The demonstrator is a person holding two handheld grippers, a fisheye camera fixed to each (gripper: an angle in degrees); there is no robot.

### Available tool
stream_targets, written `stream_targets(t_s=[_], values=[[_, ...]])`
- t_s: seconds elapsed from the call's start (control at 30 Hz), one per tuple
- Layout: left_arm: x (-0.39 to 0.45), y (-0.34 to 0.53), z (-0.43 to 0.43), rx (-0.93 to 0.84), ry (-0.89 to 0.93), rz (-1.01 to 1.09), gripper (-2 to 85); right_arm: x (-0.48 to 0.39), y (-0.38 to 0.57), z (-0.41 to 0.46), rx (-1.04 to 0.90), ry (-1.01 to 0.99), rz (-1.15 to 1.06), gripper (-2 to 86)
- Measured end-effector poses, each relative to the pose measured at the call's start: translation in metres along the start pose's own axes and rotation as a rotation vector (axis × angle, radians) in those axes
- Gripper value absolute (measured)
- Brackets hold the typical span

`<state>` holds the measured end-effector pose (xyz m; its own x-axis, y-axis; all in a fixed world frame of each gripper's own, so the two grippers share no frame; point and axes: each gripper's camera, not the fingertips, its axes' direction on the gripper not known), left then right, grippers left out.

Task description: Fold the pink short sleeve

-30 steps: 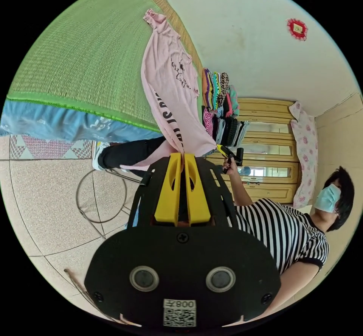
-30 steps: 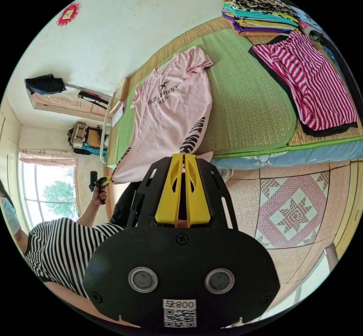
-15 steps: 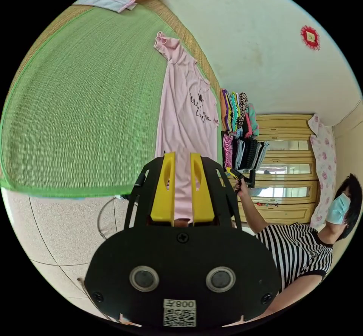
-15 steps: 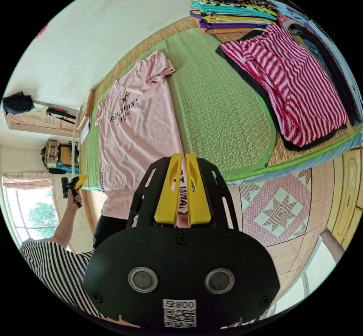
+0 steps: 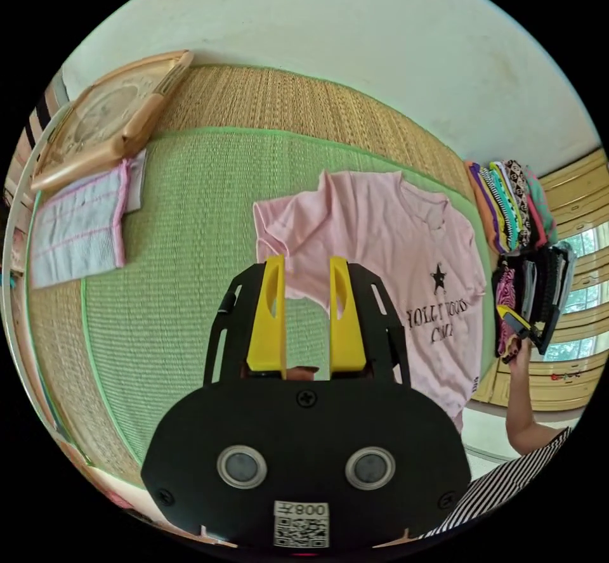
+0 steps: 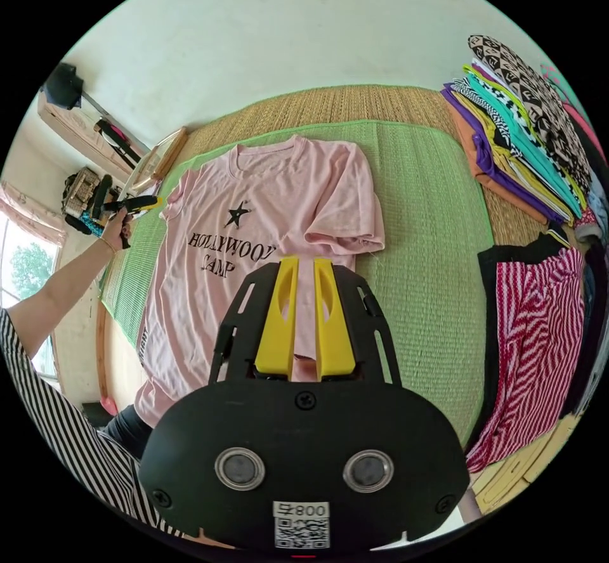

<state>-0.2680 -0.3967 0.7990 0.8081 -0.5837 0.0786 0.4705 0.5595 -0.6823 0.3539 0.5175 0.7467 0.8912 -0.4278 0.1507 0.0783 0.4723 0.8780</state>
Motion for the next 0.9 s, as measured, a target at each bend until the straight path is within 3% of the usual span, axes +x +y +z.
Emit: stream_targets(t_s=[0.13,0.3,0.5,0.57,0.7,0.8,0.9], values=[[0.027,-0.040,0.021,-0.128,-0.157,0.043,5.3,0.000,-0.009,0.021,0.009,-0.009,-0.012,4.7],[0.059,-0.063,-0.014,0.000,-0.203,0.095,1.9,0.008,-0.008,0.031,0.038,-0.037,0.022,4.6],[0.055,-0.107,-0.043,0.046,-0.238,-0.067,2.6,0.016,-0.010,0.033,0.101,-0.013,0.080,5.4],[0.063,-0.108,-0.041,0.080,-0.112,-0.062,3.2,0.017,-0.014,0.035,0.115,0.006,0.089,6.0],[0.101,-0.099,-0.030,0.125,-0.092,0.031,4.7,0.017,-0.021,0.041,0.122,0.039,0.075,7.1],[0.141,-0.088,-0.016,0.157,0.103,0.144,5.5,0.015,-0.028,0.048,0.130,0.044,0.055,7.7],[0.191,-0.081,0.010,0.081,0.325,0.286,5.7,-0.002,-0.037,0.060,0.113,0.089,-0.022,8.0]])
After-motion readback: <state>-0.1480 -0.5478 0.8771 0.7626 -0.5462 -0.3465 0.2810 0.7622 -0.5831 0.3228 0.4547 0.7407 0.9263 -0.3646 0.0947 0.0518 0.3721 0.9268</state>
